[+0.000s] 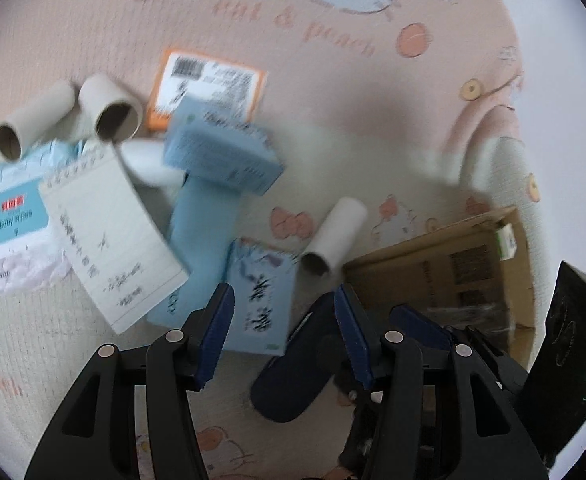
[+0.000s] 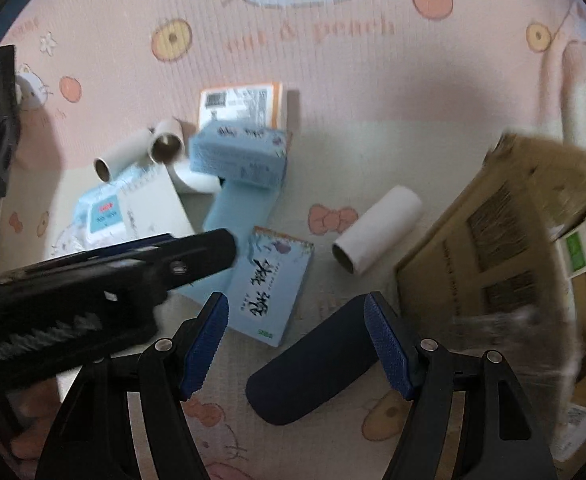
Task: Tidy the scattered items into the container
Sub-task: 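Move the left gripper onto the blue seaweed-print box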
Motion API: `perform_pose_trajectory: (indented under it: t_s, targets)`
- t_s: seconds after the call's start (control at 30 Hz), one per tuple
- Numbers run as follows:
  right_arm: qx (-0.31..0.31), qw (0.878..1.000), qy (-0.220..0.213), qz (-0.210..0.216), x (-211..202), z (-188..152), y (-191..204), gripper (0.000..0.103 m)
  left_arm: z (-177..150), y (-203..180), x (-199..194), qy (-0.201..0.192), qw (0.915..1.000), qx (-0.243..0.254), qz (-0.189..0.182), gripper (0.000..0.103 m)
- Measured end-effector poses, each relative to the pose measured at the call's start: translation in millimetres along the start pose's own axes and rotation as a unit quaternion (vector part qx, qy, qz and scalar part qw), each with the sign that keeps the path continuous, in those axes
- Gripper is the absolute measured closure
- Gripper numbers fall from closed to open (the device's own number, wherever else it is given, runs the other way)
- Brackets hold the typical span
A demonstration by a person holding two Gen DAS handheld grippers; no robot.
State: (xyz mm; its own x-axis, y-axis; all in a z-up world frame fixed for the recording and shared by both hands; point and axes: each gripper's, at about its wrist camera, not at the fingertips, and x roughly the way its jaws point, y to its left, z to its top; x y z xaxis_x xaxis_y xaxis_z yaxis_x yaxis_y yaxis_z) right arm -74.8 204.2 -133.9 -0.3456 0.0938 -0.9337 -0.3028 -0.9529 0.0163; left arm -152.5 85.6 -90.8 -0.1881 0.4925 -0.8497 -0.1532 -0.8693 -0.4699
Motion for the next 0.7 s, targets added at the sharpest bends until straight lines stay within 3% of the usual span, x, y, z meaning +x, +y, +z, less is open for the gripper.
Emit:
perform_pose_trajectory:
  t_s: [0.13,0.2,0.27,0.37,0.5,0.7]
  targets:
    - [0.016,1.0,-0.003,0.022,16.5,-7.0,-7.3,0.034,-5.9,14.2,11.8,0.016,0.9997,-0.012,0.016,0.047]
    - [0.018,1.0,-0.007,0.024,21.5,-10.0,-7.9,0.039,-10.0,19.1,17.7,0.025,0.9993,-0.015,0.023,0.047]
    - [0.017,1.0,-0.011,0.02,24.2,-11.7,-6.9,0.08,-13.8,23.5,22.5,0.032,0.9991,-0.018,0.024,0.048]
    - [0.022,1.0,0.001,0.013,30.5,-12.2,-8.6,0.08,-18.9,31.9,30.9,0.042,0.9981,-0.028,0.036,0.074]
    - [0.01,1.0,0.019,-0.009,41.3,-14.1,-8.7,0.08,-24.4,46.1,41.9,0.062,0.9958,-0.059,0.032,0.074]
    - [-0.008,0.998,0.059,-0.007,63.3,-21.3,-6.2,0.08,-35.1,56.0,50.6,0.082,0.9929,-0.081,0.027,0.074]
